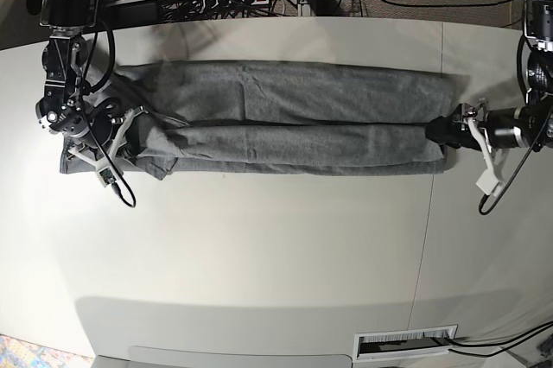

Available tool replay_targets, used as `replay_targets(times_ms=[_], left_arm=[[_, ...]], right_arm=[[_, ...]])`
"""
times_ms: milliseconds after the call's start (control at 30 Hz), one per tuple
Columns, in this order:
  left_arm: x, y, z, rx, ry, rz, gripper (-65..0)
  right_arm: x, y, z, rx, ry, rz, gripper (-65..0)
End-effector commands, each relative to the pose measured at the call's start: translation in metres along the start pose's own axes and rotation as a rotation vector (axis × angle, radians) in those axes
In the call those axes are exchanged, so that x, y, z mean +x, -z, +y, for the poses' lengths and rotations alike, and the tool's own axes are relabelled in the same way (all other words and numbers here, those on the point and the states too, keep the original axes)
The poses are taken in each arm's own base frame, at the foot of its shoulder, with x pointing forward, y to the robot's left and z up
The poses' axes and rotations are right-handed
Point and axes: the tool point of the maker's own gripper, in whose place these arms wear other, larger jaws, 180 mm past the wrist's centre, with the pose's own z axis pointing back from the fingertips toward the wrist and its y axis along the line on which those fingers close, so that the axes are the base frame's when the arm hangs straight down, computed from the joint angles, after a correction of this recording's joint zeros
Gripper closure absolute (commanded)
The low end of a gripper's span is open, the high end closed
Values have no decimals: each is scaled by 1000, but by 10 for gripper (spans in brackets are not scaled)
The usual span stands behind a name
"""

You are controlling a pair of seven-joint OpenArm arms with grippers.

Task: Fold the T-shirt properly
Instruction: 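Pull the strip ends apart with both grippers to flatten it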

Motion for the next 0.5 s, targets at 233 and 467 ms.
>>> replay_targets(times_ms=[233, 467], left_arm=[[16, -2, 19, 125, 31, -50, -322], [8, 1, 39, 248, 30, -23, -322]], right_arm=[[12, -5, -9, -20, -7, -22, 0], [11, -5, -9, -20, -7, -18, 0]])
